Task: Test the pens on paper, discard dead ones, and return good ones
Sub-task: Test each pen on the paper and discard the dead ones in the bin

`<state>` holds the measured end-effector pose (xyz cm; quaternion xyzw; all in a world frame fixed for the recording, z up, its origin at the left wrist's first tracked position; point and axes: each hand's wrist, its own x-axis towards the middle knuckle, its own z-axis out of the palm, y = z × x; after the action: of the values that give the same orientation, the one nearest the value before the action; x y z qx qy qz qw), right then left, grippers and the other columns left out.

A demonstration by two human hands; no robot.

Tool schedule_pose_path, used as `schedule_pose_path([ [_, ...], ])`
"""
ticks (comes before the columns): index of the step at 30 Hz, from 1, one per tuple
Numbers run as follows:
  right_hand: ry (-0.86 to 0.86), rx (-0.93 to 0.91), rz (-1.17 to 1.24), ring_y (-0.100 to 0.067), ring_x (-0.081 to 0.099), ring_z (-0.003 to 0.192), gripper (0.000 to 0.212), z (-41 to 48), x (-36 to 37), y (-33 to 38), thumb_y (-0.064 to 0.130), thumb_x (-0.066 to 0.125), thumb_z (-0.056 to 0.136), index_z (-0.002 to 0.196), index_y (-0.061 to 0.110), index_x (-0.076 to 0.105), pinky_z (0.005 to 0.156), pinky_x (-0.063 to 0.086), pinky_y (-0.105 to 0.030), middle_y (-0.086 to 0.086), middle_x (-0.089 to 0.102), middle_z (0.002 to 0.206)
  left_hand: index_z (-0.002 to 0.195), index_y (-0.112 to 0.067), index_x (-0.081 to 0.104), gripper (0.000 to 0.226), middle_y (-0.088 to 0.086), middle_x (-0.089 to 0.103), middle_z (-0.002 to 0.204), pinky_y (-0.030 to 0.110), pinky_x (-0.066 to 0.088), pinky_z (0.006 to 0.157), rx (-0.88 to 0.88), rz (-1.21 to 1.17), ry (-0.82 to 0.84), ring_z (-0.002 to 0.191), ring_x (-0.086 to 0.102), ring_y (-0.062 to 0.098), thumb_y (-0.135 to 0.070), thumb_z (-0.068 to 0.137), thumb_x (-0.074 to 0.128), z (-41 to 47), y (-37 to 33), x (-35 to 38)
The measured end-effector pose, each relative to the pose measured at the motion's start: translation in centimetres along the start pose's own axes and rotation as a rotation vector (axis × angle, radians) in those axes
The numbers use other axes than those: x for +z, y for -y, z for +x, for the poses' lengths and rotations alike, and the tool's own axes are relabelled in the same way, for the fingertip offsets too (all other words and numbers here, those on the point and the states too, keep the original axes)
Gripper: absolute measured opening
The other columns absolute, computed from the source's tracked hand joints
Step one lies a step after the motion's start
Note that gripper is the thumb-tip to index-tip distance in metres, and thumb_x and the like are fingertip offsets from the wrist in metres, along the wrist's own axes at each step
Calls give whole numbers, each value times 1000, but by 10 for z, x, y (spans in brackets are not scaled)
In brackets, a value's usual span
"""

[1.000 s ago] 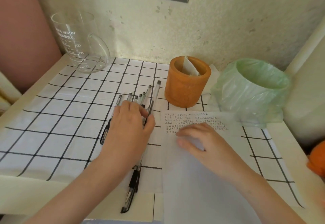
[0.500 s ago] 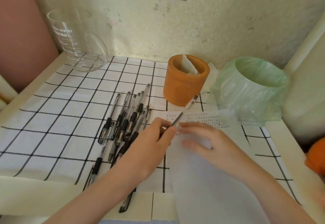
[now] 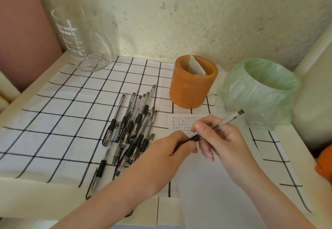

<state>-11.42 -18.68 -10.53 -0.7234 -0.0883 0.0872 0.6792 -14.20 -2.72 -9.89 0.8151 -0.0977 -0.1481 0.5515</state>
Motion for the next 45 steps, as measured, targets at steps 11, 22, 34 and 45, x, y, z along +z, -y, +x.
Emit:
schedule_pose_path([
  [11, 96, 73, 33, -9, 49, 43, 19, 4, 5, 20, 27, 65, 78, 78, 9, 59, 50, 39, -26, -3, 52, 49, 92, -32, 55, 17, -24, 58, 70, 14, 34, 54, 171, 139, -81, 56, 49, 2, -36, 94, 39, 1, -2, -4],
  [22, 10, 60, 149, -13, 44, 43, 24, -11, 2, -5, 24, 61, 83, 61, 19, 58, 53, 43, -15, -4, 48, 45, 82, -34, 59, 18, -24, 56, 58, 12, 27, 46, 201, 150, -25, 42, 39, 3, -33, 94, 44, 4, 0, 6],
  [34, -34, 59, 59, -12, 43, 40, 21, -8, -13, 3, 23, 71, 80, 63, 20, 59, 45, 37, -17, -2, 51, 49, 96, -41, 57, 26, -8, 46, 50, 19, 28, 48, 209, 149, -55, 45, 36, 10, -57, 84, 42, 8, 10, 9],
  [45, -378, 50, 82, -28, 67, 55, 10, 16, -63, -3, 9, 51, 94, 95, 8, 61, 40, 40, -25, -12, 67, 61, 98, -29, 66, 71, -14, 65, 97, 17, 34, 33, 443, 879, -19, 43, 56, 5, 2, 36, 78, 12, 36, 21],
])
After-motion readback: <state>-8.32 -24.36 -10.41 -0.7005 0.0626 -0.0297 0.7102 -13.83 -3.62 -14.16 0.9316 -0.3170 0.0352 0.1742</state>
